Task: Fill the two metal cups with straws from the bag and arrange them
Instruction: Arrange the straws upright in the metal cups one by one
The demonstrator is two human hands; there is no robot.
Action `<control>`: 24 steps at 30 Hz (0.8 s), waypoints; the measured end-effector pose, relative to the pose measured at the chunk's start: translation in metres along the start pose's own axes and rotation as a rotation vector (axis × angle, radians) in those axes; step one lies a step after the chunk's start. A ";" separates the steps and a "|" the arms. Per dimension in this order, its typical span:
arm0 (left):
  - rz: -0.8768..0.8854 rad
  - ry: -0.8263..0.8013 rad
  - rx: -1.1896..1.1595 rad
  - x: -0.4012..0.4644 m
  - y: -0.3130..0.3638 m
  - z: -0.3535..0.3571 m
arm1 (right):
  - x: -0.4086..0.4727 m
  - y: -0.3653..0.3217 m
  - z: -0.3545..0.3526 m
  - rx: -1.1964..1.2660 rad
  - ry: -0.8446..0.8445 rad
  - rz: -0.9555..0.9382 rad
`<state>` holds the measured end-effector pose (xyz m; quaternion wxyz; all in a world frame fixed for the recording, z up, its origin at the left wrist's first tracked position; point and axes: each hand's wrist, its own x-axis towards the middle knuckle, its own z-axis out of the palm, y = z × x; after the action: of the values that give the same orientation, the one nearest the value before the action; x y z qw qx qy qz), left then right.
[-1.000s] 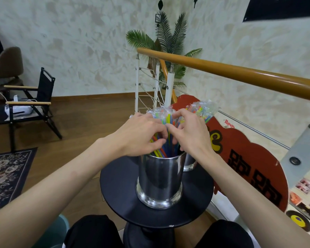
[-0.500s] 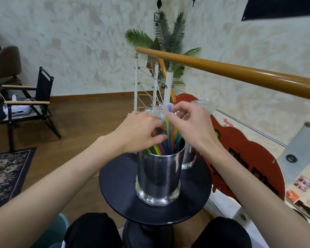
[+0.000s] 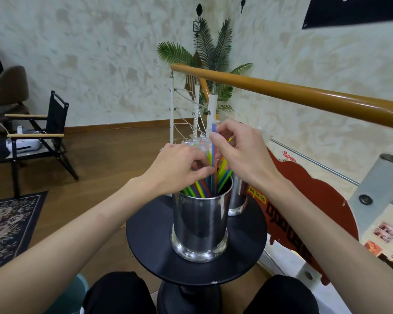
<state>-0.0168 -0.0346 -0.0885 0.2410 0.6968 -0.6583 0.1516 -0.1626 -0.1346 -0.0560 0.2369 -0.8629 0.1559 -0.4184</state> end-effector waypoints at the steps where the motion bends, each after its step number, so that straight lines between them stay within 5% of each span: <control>1: -0.002 0.013 -0.007 0.000 -0.001 0.001 | -0.001 0.001 0.000 0.010 0.001 -0.004; 11: -0.050 0.035 -0.052 0.000 0.002 0.001 | -0.004 0.006 0.001 0.007 -0.062 -0.066; 16: -0.140 0.044 -0.195 0.002 0.002 -0.004 | -0.005 0.018 0.001 -0.244 -0.049 -0.071; 24: -0.207 0.016 -0.440 0.006 0.004 -0.010 | -0.012 0.018 -0.001 -0.555 -0.129 -0.496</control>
<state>-0.0193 -0.0345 -0.0763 0.4065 0.6899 -0.5988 -0.0153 -0.1722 -0.1444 -0.0728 -0.1050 -0.9304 0.0344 -0.3496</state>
